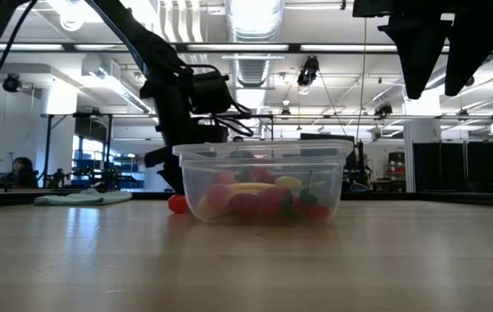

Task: Pick and placing Produce into tupperware
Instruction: Put the red strawberry into the transparent container

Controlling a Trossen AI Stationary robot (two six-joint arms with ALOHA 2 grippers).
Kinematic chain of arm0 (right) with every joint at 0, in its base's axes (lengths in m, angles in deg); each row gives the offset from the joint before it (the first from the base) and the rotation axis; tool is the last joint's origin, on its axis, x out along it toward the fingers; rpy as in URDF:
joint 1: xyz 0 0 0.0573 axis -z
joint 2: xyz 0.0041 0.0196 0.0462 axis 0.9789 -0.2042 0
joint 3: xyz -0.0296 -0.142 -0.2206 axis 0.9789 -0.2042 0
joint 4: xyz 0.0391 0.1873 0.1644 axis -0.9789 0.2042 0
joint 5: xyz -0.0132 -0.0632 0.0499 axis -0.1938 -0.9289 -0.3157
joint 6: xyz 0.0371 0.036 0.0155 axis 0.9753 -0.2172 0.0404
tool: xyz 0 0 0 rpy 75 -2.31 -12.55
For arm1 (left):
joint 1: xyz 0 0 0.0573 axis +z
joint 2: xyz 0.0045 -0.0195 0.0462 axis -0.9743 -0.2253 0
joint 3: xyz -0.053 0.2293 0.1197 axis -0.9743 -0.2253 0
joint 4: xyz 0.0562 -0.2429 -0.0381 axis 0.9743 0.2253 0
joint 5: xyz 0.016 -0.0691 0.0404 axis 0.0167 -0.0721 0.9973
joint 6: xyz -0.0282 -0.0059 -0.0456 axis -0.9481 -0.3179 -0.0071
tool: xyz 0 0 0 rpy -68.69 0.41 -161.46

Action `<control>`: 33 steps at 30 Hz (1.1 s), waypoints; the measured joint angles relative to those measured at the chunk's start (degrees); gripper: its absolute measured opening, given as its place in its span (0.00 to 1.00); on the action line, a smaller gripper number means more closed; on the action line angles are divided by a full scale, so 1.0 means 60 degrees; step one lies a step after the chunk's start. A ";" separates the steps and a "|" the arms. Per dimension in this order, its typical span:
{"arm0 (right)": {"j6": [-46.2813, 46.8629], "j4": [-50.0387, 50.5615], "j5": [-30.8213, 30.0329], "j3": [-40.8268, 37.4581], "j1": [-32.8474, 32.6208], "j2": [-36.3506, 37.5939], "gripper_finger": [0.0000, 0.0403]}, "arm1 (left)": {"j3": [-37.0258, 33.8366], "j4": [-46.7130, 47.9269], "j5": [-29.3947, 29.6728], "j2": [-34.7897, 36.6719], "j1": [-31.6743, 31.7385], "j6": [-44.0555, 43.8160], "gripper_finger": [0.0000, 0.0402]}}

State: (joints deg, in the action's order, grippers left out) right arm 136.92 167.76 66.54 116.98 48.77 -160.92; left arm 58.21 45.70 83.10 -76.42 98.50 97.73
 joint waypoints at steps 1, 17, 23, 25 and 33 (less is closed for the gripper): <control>0.0000 0.0000 -0.0002 0.0000 0.0000 0.0000 0.58 | 0.0005 -0.0008 0.0000 0.0000 0.0000 0.0000 0.58; 0.0000 0.0015 0.0000 -0.0004 0.0000 0.0000 0.58 | -0.0002 -0.0011 -0.0125 -0.0033 0.0000 -0.0005 0.34; 0.0000 0.0015 -0.0002 -0.0004 0.0000 0.0000 0.58 | 0.0069 -0.0004 -0.0138 0.0000 -0.0007 -0.0010 0.32; 0.0000 0.0018 -0.0001 -0.0004 0.0000 0.0000 0.58 | 0.0169 -0.0007 -0.0138 0.0023 -0.0011 -0.0013 0.33; 0.0004 0.0022 0.0002 -0.0004 0.0000 0.0000 0.58 | 0.0740 0.0425 -0.0141 0.0268 -0.0100 -0.0248 0.34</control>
State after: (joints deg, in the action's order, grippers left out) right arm 136.94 167.89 66.56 116.95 48.77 -160.92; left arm 62.65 48.25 82.26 -74.81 97.89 96.24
